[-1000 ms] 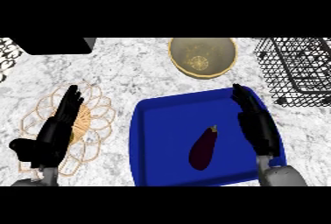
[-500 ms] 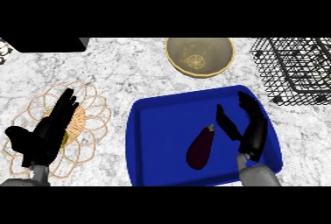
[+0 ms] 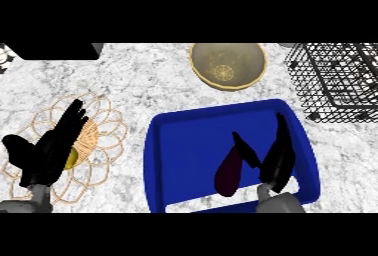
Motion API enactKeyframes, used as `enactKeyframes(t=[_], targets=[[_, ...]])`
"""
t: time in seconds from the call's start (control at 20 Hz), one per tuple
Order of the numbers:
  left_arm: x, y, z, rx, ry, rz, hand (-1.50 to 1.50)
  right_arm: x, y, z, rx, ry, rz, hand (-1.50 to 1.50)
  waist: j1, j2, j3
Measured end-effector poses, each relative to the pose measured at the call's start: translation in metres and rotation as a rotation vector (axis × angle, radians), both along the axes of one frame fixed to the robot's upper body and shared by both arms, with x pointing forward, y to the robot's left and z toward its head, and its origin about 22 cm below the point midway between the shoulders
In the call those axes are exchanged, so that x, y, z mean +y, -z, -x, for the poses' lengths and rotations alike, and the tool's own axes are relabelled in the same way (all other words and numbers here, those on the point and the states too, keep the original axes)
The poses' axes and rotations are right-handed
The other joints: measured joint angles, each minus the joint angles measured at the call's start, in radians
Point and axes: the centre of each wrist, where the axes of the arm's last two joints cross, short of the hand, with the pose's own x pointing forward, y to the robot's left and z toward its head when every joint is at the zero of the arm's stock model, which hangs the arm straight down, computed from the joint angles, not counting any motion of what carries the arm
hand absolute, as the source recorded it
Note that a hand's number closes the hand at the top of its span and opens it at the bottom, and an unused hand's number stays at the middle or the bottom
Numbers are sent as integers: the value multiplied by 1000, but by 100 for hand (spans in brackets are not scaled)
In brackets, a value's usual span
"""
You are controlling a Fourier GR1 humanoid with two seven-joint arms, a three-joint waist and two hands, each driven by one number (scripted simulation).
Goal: Pick the eggplant from the tray and place it in the tiered basket
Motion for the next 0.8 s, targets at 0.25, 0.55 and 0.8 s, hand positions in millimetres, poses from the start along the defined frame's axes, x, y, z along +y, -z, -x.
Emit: enactKeyframes(t=[0.25,0.55,0.8], targets=[[0,-2,-2,0,13,4,0,4,5,4,280,-74,85,-150,10,-5,-12],[-1,-2,-4,6,35,11,0,28,-15,-5,577,-142,134,-150,30,-1,-1],[-4,-3,-7,6,40,14,0,51,-54,-22,668,-166,189,-150,32,2,11]])
